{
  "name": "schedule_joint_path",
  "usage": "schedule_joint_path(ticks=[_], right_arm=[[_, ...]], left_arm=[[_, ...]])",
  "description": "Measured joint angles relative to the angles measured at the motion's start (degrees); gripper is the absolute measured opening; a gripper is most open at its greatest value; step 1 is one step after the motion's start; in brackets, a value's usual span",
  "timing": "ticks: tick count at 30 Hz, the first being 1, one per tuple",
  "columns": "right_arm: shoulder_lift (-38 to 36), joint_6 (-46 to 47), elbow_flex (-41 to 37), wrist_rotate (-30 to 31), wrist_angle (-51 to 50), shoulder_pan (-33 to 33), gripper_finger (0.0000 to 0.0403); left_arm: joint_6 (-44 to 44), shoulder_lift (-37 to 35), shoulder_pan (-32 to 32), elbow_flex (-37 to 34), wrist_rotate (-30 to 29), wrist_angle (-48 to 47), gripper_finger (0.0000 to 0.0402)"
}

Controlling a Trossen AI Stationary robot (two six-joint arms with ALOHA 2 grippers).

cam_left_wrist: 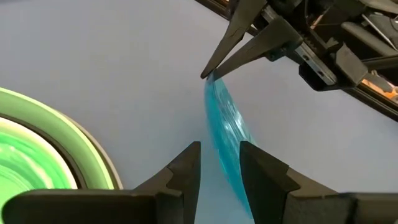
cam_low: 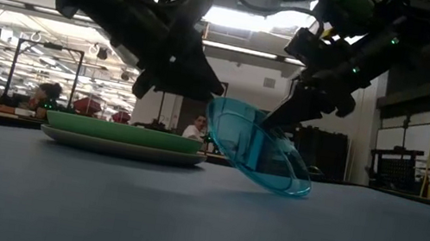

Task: Stack plastic plates
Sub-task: Stack the blue plate on top of the light green plate

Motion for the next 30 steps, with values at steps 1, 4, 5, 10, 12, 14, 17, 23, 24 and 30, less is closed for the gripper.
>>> schedule_joint_path(ticks=[1, 4, 5, 10, 12, 14, 17, 23, 24, 30], right_arm=[[0.0, 0.6, 0.0, 0.0, 0.0, 0.0, 0.0000], [0.0, 2.4, 0.0, 0.0, 0.1, 0.0, 0.0000], [0.0, 2.8, 0.0, 0.0, 0.1, 0.0, 0.0000], [0.0, 4.6, 0.0, 0.0, 0.1, 0.0, 0.0000], [0.0, 5.3, 0.0, 0.0, 0.1, 0.0, 0.0000], [0.0, 6.8, 0.0, 0.0, 0.2, 0.0, 0.0000], [0.0, 8.6, 0.0, 0.0, 0.6, 0.0, 0.0000], [0.0, 12.4, 0.0, -0.1, 1.9, 0.0, 0.0000], [0.0, 12.9, 0.0, -0.1, 2.1, 0.0, 0.0000], [0.0, 13.5, 0.0, -0.1, 2.9, 0.0, 0.0000]], left_arm=[[0.0, 0.0, 0.0, 0.0, 0.0, 0.0, 0.0105], [0.0, 0.0, 0.0, 0.0, 0.0, 0.0, 0.0105], [0.0, 0.0, 0.0, 0.0, 0.0, 0.0, 0.0105], [0.1, 0.0, 0.0, 0.0, 0.0, -0.1, 0.0105], [0.1, 0.0, 0.0, 0.0, 0.0, -0.5, 0.0105], [0.1, 0.0, 0.0, 0.0, 0.0, -0.5, 0.0105], [0.1, 0.0, 0.0, 0.0, -0.1, -0.8, 0.0105], [0.2, 0.0, 0.1, 0.0, -1.9, -3.1, 0.0105], [0.2, 0.0, 0.1, 0.0, -2.3, -3.6, 0.0105], [0.2, 0.0, 0.1, 0.0, -3.9, -5.7, 0.0105]])
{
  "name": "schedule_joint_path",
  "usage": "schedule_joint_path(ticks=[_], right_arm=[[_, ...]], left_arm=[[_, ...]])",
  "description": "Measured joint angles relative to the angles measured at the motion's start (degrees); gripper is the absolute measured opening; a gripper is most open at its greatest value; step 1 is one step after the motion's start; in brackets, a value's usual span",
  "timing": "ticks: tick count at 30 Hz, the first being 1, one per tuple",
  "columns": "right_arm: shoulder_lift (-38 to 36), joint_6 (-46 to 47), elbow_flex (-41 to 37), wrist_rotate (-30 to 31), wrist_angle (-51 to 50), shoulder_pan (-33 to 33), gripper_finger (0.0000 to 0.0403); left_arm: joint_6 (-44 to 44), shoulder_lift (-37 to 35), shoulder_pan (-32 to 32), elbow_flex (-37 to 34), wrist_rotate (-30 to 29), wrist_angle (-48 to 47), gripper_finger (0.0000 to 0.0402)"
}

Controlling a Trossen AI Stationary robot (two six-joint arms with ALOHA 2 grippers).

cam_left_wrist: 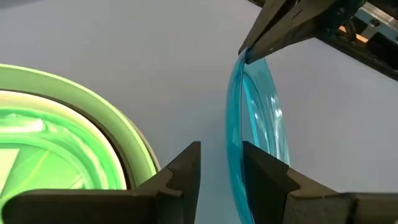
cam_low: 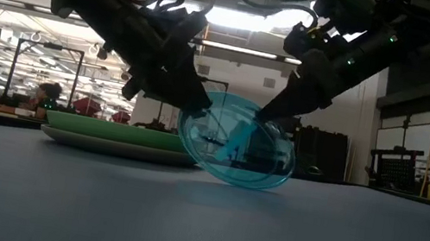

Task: Stack plastic plates
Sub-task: Stack the blue plate on top of the light green plate

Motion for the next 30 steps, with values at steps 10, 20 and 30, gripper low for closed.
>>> schedule_joint_path(ticks=[10, 20, 30], right_arm=[[0.0, 0.0, 0.0, 0.0, 0.0, 0.0, 0.0000], [0.0, 0.0, 0.0, 0.0, 0.0, 0.0, 0.0001], [0.0, 0.0, 0.0, -0.1, 0.0, 0.0, 0.0050]], left_arm=[[0.0, 0.0, 0.0, 0.0, -0.5, -0.1, 0.0096], [0.0, 0.0, 0.0, 0.0, -0.5, -0.1, 0.0061], [0.0, 0.0, 0.0, 0.0, -0.6, -0.1, 0.0038]])
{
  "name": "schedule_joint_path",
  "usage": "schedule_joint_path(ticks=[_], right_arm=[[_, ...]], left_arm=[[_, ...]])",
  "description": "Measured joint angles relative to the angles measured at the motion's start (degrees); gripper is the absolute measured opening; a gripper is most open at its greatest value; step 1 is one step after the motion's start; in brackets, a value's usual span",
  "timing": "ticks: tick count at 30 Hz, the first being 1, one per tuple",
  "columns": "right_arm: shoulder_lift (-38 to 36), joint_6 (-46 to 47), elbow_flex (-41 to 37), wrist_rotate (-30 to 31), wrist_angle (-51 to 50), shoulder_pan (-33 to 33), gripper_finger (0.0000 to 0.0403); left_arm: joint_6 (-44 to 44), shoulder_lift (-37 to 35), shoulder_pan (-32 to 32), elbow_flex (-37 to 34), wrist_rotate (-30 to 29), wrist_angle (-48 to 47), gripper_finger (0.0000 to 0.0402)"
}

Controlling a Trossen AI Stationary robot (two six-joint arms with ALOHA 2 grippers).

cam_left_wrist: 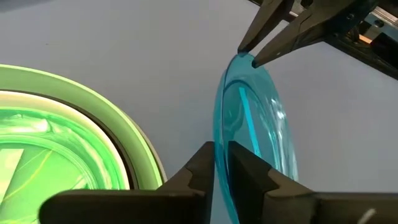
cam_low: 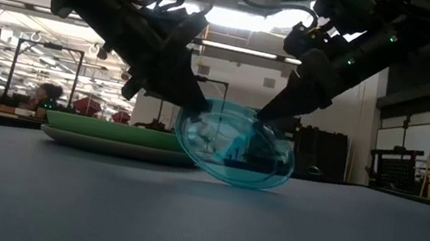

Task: Stack plastic plates
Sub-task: Stack the blue plate on top of the light green plate

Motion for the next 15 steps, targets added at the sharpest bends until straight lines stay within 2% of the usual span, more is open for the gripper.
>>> schedule_joint_path(ticks=[6, 15], right_arm=[[0.0, 0.0, 0.0, 0.0, 0.0, 0.0, 0.0078], [-1.2, -2.5, 0.0, -0.2, -0.5, 0.0, 0.0081]], left_arm=[[0.0, 0.0, 0.0, 0.0, 0.0, 0.0, 0.0021], [0.4, 0.0, 0.0, 0.0, -0.1, 0.0, 0.0002]])
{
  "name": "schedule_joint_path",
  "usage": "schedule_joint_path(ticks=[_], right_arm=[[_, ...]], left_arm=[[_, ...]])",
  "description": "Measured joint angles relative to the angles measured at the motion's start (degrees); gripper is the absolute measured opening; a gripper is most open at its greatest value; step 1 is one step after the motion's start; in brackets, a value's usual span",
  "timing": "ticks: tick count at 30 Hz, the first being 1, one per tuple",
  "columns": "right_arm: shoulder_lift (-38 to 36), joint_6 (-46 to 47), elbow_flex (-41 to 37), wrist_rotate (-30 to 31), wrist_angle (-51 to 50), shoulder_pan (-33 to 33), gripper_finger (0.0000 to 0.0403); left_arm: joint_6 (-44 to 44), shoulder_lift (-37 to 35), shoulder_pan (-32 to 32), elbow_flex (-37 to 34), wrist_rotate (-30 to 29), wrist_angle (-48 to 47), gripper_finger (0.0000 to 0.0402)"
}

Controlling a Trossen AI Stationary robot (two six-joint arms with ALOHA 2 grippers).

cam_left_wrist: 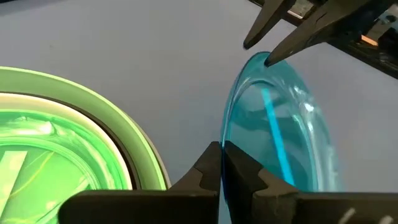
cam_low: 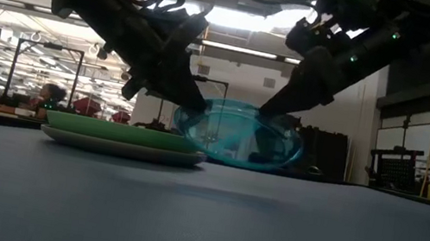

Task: Stack plastic plates
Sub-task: Stack the blue plate on top of the light green plate

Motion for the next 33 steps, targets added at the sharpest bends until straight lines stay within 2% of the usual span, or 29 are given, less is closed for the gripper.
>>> schedule_joint_path(ticks=[9, 17, 27, 33], right_arm=[[-5.8, -1.2, 0.0, 0.2, -1.0, 0.0, 0.0081], [-12.9, -2.2, 0.0, 0.2, -7.6, 0.0, 0.0081], [-24.1, -6.7, 0.0, 0.2, -15.7, 0.0, 0.0081], [-30.4, -7.2, 0.0, 0.2, -20.1, 0.0, 0.0081]], left_arm=[[0.1, -0.1, 0.0, 0.0, 0.2, -0.3, 0.0002], [0.1, -3.1, 0.7, 0.0, 1.7, -1.5, 0.0002], [0.0, -11.2, 6.2, 0.1, 11.9, -3.4, 0.0002], [0.0, -18.0, 10.7, 0.0, 16.0, -10.8, 0.0002]])
